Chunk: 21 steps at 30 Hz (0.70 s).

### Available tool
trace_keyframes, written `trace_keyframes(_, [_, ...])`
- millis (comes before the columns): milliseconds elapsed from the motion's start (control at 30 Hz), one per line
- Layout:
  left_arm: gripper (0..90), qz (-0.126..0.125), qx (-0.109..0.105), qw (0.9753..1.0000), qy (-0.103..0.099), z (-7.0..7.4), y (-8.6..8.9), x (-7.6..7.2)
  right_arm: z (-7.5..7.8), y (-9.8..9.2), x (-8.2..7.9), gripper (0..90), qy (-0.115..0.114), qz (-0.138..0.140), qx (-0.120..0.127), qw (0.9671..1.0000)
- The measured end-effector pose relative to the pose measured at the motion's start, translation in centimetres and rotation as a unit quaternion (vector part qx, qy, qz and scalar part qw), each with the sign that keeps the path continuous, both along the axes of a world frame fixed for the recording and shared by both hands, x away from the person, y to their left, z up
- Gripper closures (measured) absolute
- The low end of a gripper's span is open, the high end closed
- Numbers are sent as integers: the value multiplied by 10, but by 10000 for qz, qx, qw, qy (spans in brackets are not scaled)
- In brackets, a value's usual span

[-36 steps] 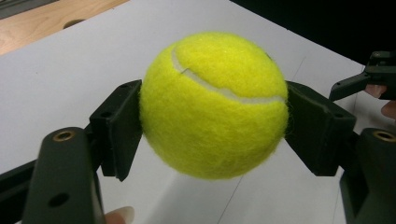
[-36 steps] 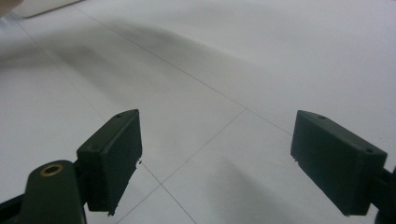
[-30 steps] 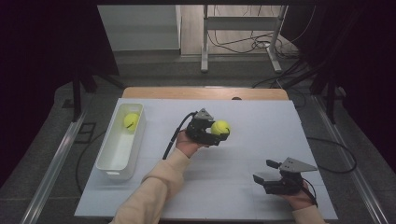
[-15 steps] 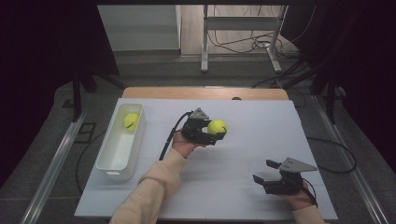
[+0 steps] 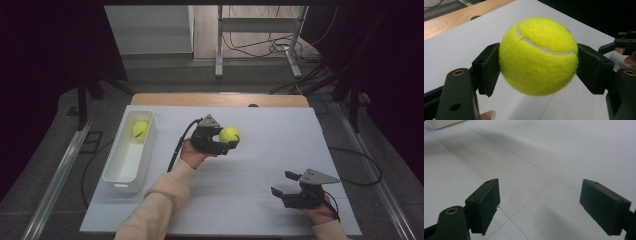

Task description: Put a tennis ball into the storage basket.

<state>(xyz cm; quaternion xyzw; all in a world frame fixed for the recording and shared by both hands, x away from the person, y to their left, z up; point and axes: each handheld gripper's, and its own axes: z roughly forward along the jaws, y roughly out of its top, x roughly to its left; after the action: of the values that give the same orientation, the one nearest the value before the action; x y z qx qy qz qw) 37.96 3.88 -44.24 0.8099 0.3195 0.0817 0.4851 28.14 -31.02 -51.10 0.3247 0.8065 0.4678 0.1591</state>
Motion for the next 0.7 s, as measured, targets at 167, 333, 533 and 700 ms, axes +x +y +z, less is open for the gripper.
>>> trace_keyframes(167, [262, 5, 5, 10000, -35, 2, 5, -2, 0, 0, 0, 169, -1, -6, -3, 10000])
trace_keyframes(333, [262, 31, 4, 10000, -43, 3, 9, -5, 0, 0, 0, 169, -1, -12, -5, 10000])
trace_keyframes(533, [262, 67, -12, 10000, -43, 3, 14, -7, 0, 0, 0, 169, -6, -13, -6, 10000])
trace_keyframes(700, [262, 98, -16, 9999, -54, 3, 18, -8, 0, 0, 0, 169, 2, -14, -13, 10000])
